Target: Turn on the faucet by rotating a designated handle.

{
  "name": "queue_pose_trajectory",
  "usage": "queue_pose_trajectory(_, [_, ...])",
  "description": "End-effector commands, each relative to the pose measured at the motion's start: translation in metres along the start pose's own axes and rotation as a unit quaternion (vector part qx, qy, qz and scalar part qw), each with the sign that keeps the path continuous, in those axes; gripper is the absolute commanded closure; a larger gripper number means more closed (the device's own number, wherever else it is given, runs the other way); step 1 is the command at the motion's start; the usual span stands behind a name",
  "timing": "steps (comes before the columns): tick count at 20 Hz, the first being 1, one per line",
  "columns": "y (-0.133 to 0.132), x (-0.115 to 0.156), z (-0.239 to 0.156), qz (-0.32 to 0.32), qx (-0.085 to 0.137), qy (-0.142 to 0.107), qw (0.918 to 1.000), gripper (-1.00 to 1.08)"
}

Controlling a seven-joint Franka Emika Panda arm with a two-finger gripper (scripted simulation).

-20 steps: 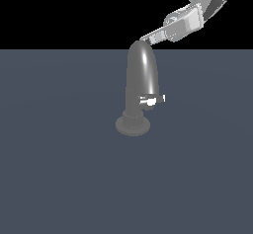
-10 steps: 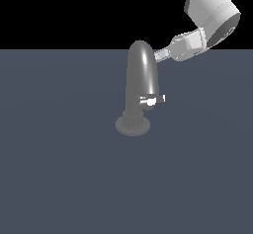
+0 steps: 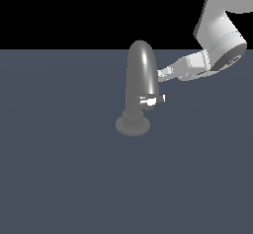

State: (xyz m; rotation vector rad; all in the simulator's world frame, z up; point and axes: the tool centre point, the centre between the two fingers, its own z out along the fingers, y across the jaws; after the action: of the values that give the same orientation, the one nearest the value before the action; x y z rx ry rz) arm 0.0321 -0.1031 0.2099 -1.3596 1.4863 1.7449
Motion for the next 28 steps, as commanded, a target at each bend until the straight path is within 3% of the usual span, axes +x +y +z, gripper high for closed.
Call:
queue_pose_trajectory(1, [-0.002,0.013,0.0,0.018,0.009,-0.021,0.9996,1.08])
queue_pose_trajectory(10, [-0.004,0.035,0.001,0.048,0.023,-0.057,0.9969,1.08])
queue_pose_trajectory(17, [-0.004,0.036,0.001,0.05,0.024,-0.059,0.9967,1.08])
queue_pose_trajectory(28, [0.011,0.074,0.006,0.05,0.024,-0.059,0.9967,1.08])
